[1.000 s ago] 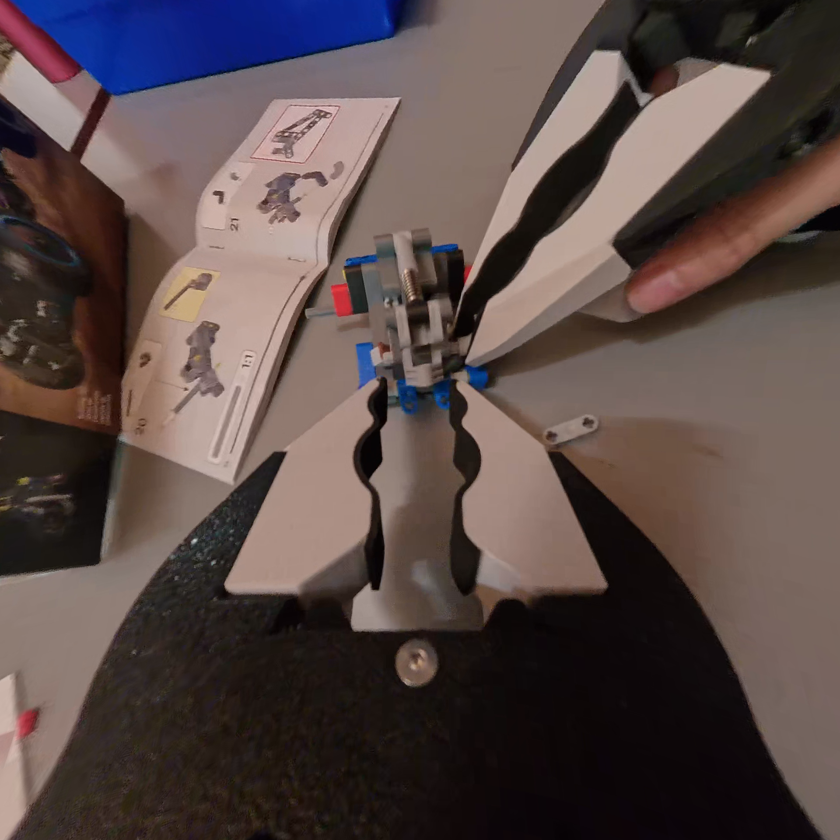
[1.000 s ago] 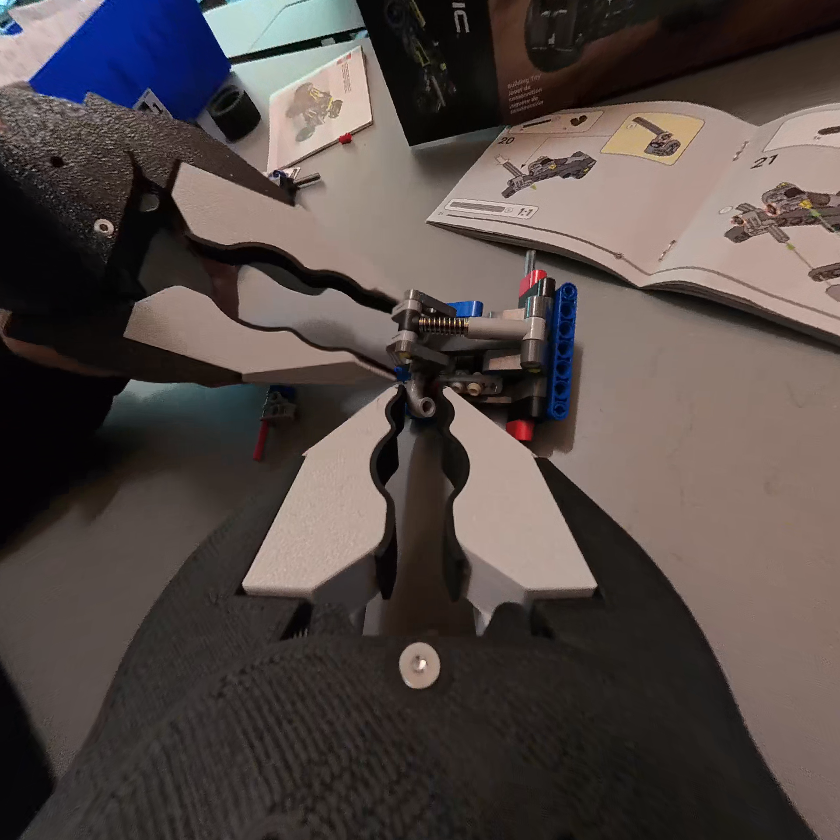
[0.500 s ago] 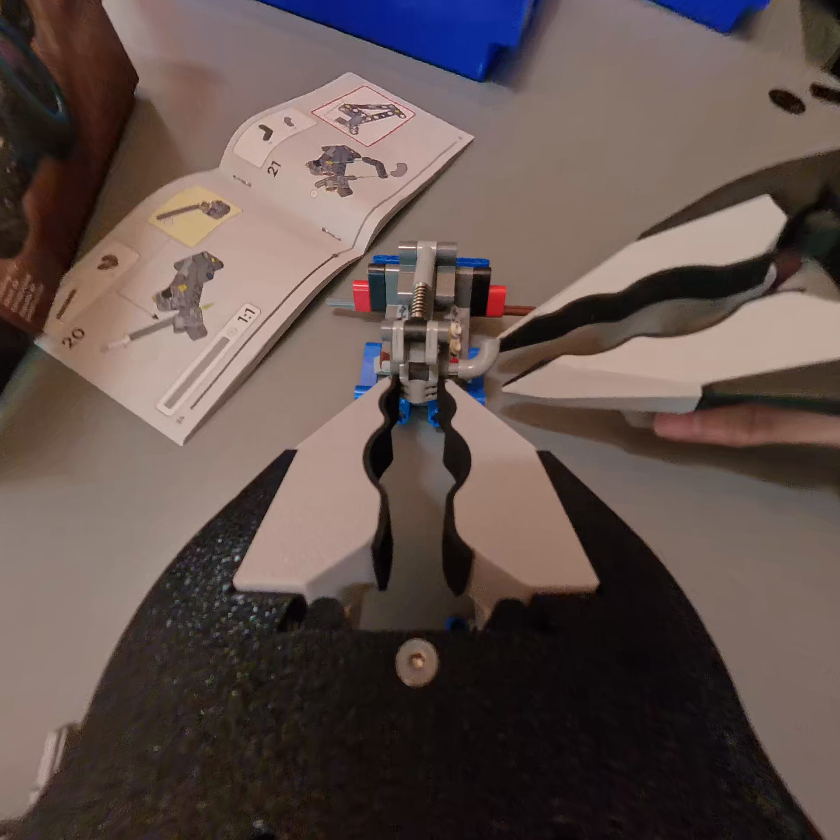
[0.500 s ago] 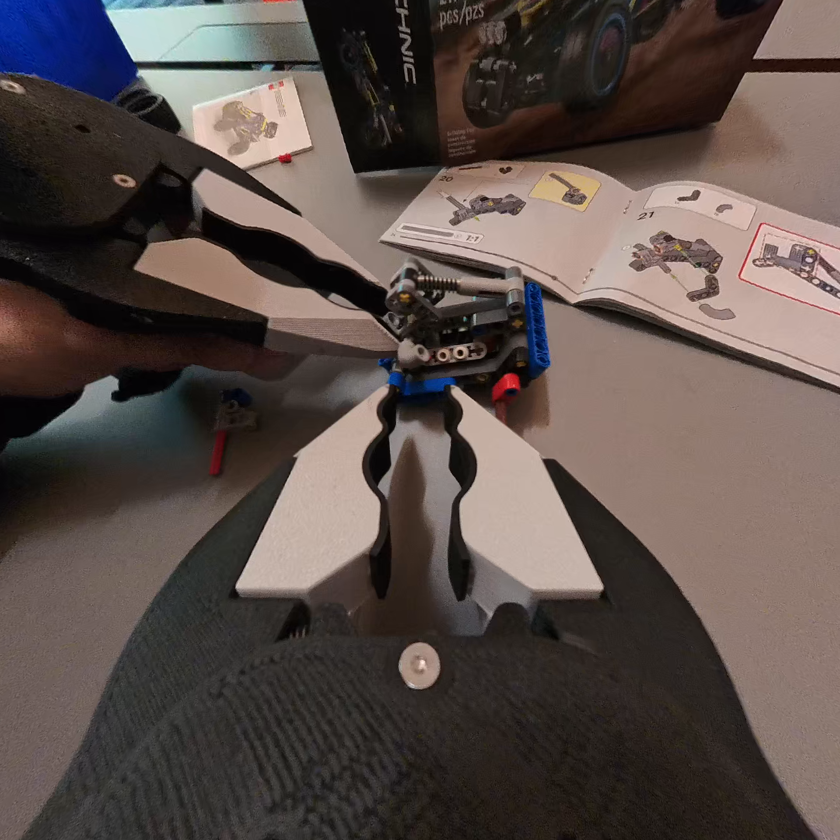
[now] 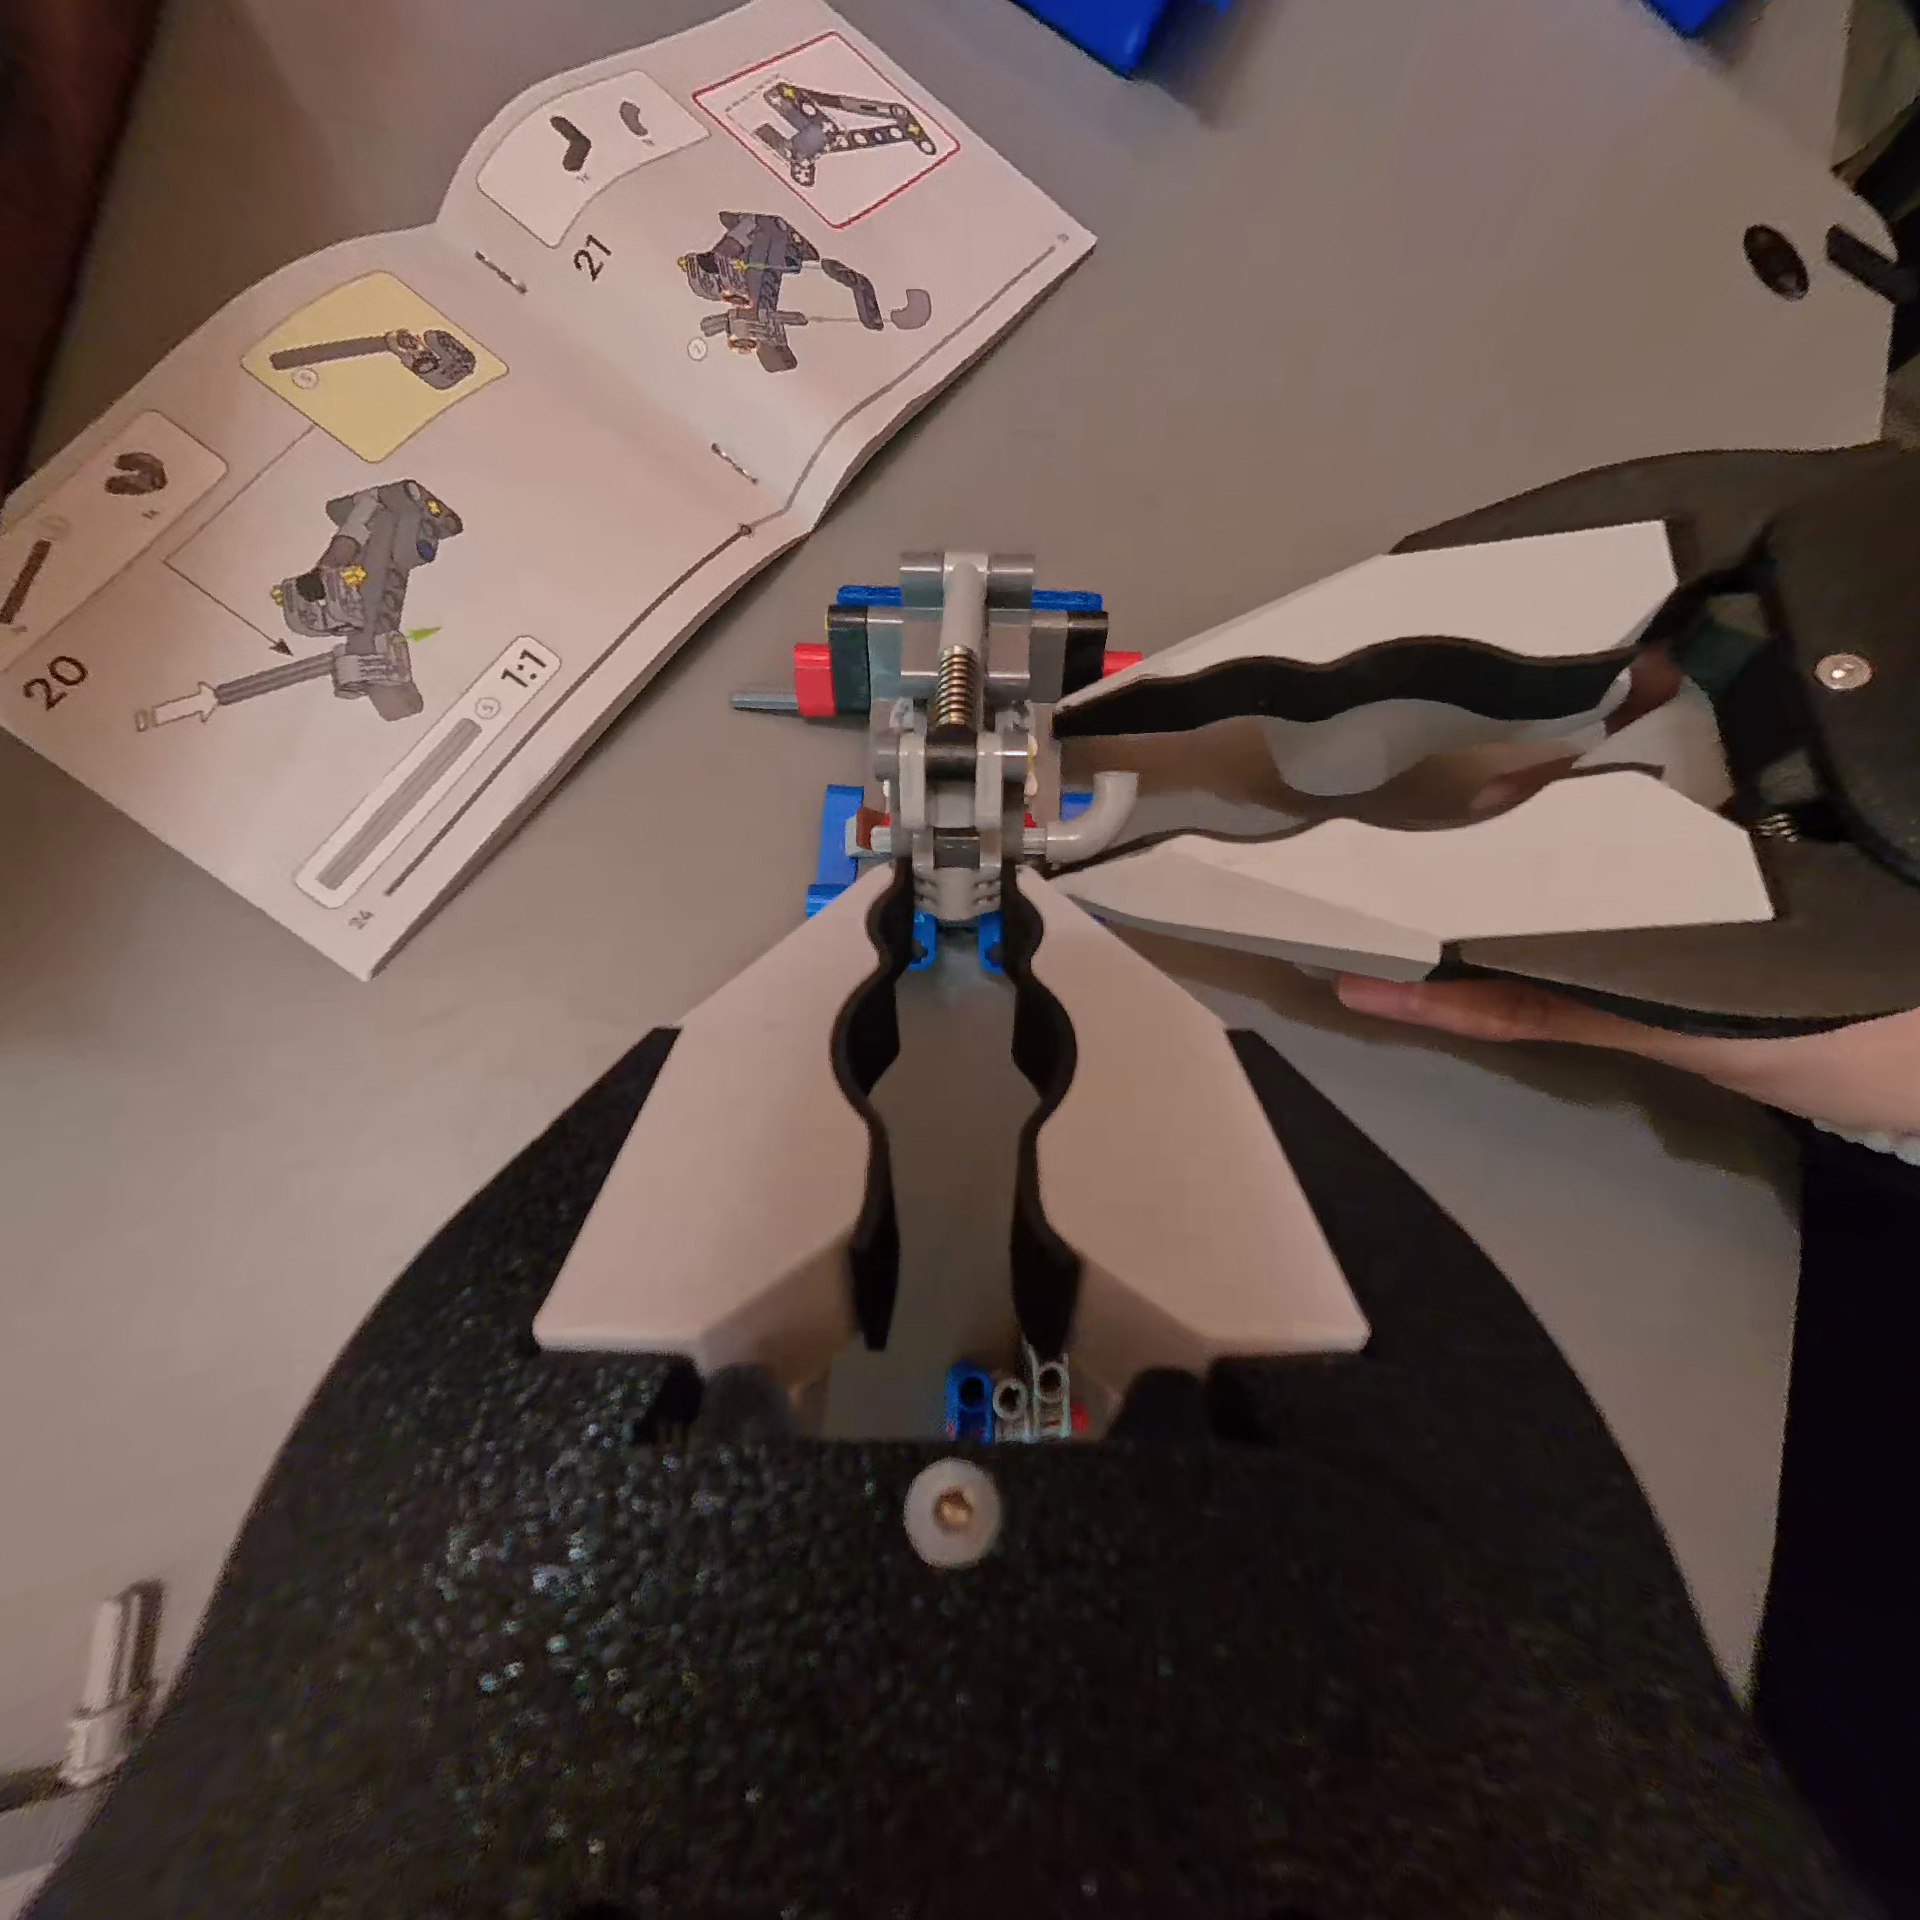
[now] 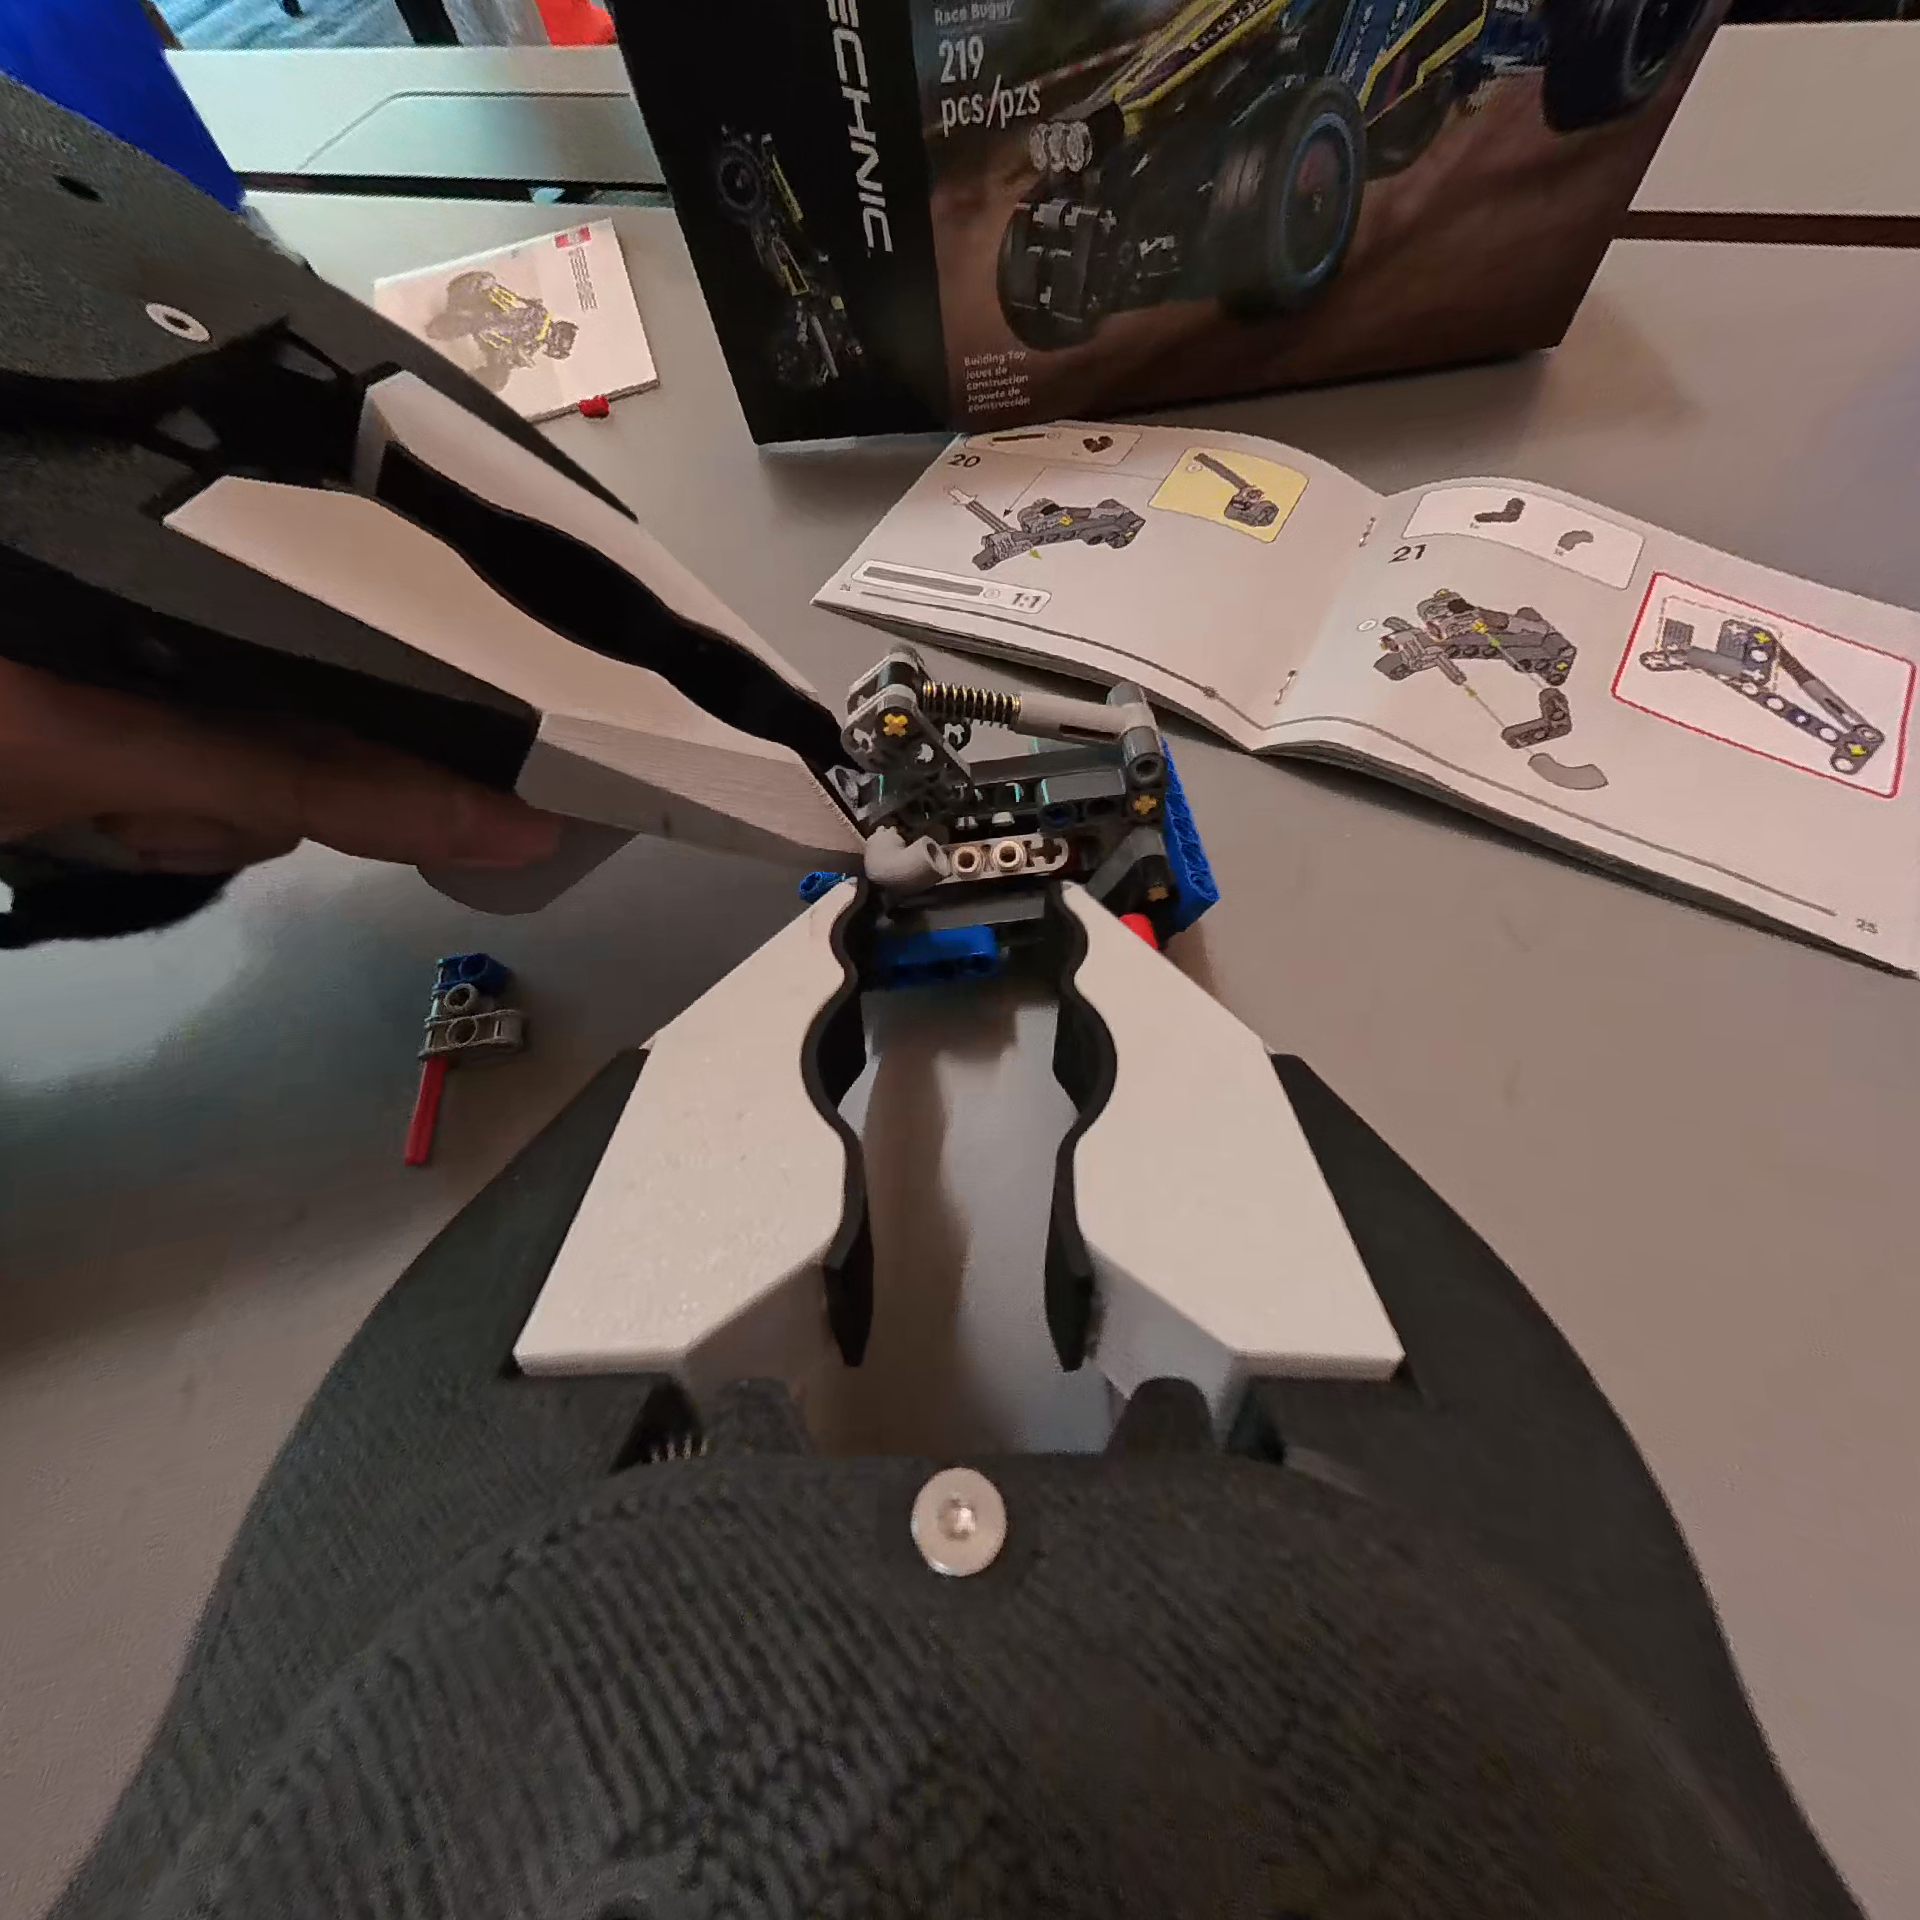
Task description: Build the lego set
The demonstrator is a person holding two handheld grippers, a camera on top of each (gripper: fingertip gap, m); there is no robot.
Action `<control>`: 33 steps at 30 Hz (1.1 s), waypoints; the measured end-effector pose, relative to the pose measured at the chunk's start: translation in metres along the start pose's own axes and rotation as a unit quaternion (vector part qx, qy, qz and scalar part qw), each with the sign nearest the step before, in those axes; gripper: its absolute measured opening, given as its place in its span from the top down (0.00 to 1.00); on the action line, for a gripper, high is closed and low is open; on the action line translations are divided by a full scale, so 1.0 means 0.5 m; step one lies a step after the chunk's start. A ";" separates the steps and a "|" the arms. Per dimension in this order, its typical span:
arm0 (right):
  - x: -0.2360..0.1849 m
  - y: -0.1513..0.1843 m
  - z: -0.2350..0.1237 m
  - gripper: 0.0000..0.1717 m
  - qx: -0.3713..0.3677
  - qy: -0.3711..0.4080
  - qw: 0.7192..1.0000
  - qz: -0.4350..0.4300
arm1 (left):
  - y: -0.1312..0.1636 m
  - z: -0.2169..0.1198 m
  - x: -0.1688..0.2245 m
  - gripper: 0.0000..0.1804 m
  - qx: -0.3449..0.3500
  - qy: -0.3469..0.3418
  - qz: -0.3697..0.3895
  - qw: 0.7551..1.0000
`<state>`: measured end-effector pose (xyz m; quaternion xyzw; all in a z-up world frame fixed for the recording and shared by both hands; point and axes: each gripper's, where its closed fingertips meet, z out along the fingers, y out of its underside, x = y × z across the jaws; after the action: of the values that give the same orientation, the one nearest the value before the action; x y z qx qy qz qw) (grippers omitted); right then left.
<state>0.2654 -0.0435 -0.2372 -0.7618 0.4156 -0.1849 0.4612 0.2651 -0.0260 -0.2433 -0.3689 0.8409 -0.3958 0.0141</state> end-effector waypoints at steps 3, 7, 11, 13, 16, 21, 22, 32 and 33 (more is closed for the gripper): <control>-0.006 -0.002 0.002 0.84 -0.001 -0.018 1.000 -0.015 | 0.001 -0.003 -0.002 0.93 -0.015 0.011 0.002 1.000; -0.002 0.006 -0.001 0.85 -0.011 -0.016 0.997 -0.074 | 0.003 -0.007 -0.004 0.93 -0.020 0.023 0.006 1.000; -0.006 0.000 -0.006 0.85 0.005 -0.014 0.992 -0.126 | 0.006 -0.008 0.002 0.93 -0.017 0.028 0.024 0.999; -0.007 0.000 -0.007 0.85 0.009 -0.006 0.987 -0.158 | 0.005 -0.009 0.003 0.93 -0.005 0.022 0.059 0.998; -0.013 0.022 -0.006 0.90 -0.015 -0.016 0.979 -0.202 | 0.012 -0.012 0.005 0.93 0.006 0.014 0.136 0.991; -0.041 0.045 -0.017 1.00 -0.021 -0.054 0.963 -0.265 | 0.008 -0.014 0.007 0.93 0.052 0.028 0.191 0.980; -0.040 0.046 -0.018 0.98 -0.020 -0.050 0.962 -0.268 | 0.005 -0.016 0.005 0.93 0.065 0.027 0.205 0.976; -0.043 -0.109 -0.140 0.85 0.200 -0.116 0.962 -0.148 | -0.094 -0.139 0.018 0.93 0.228 0.204 0.030 0.952; -0.044 -0.131 -0.157 0.86 0.233 -0.128 0.955 -0.130 | -0.106 -0.157 0.021 0.93 0.241 0.244 -0.016 0.939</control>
<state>0.2304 -0.0539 -0.1392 -0.6982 0.1958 -0.2364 0.6467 0.2647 -0.0032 -0.1507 -0.2601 0.6919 -0.6645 -0.1097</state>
